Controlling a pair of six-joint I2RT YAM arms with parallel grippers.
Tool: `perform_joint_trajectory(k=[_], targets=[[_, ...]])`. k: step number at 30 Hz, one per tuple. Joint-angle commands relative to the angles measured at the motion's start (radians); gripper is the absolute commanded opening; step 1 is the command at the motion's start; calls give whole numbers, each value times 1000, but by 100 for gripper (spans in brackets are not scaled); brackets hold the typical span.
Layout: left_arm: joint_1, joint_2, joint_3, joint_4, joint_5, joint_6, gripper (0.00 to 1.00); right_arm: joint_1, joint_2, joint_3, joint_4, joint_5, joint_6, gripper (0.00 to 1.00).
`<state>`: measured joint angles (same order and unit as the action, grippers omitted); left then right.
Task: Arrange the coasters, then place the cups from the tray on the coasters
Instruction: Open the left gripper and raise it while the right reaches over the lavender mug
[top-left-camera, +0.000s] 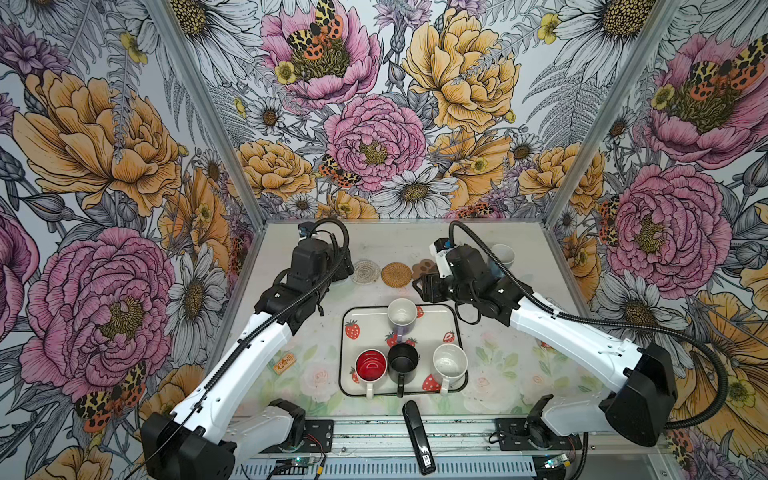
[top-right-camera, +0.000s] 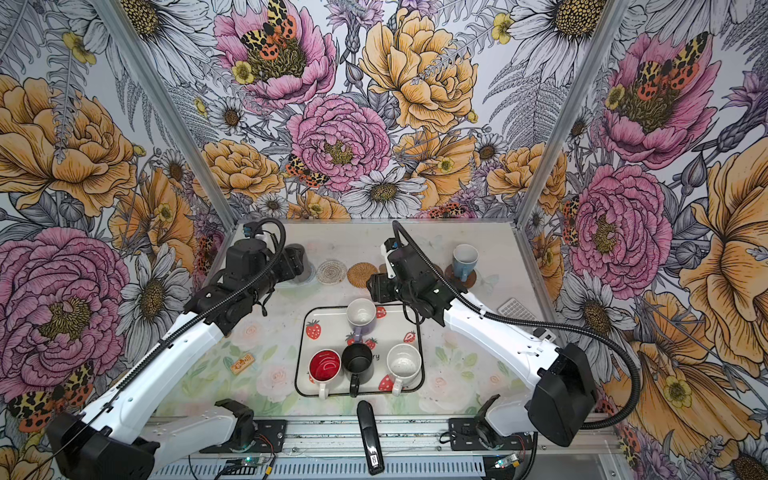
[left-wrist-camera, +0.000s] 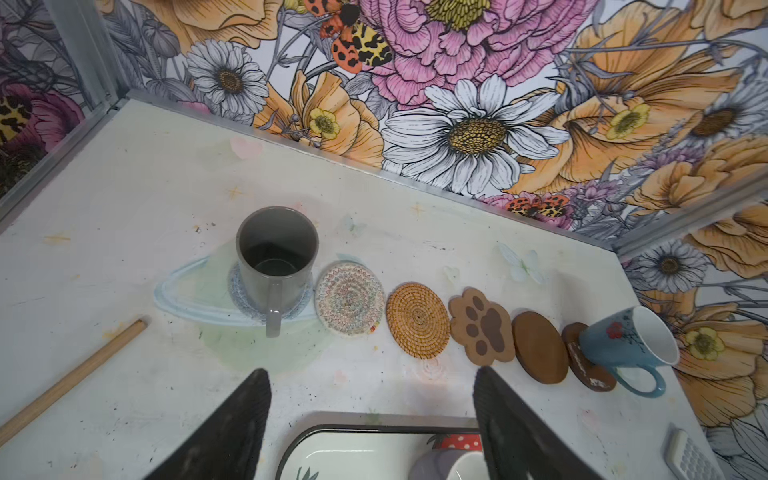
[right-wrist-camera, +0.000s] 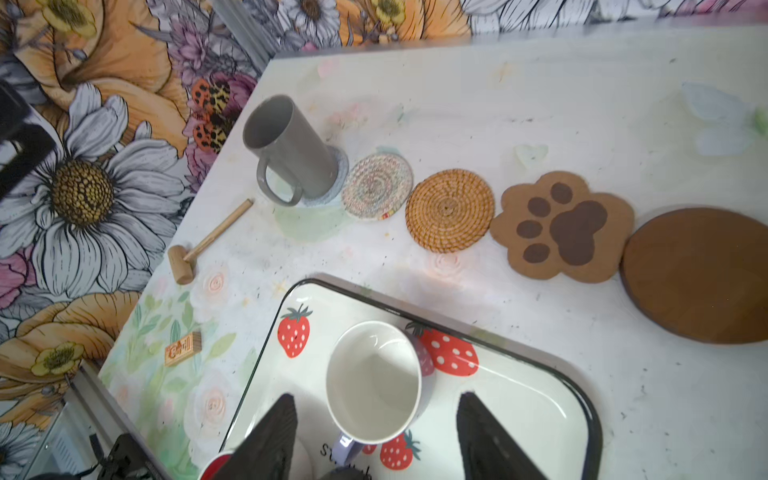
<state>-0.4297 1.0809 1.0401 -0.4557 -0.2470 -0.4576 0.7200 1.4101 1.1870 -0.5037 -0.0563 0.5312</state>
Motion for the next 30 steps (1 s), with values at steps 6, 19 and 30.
perform_joint_trajectory(k=[6,19,30], targets=[[-29,-44,-78,124,-53,2,80,97,111,32,-129,10,38,65],[-20,-47,-101,140,-48,17,82,174,129,2,-133,22,117,60],[3,-49,-118,144,-31,9,83,187,179,-9,-133,7,143,57]])
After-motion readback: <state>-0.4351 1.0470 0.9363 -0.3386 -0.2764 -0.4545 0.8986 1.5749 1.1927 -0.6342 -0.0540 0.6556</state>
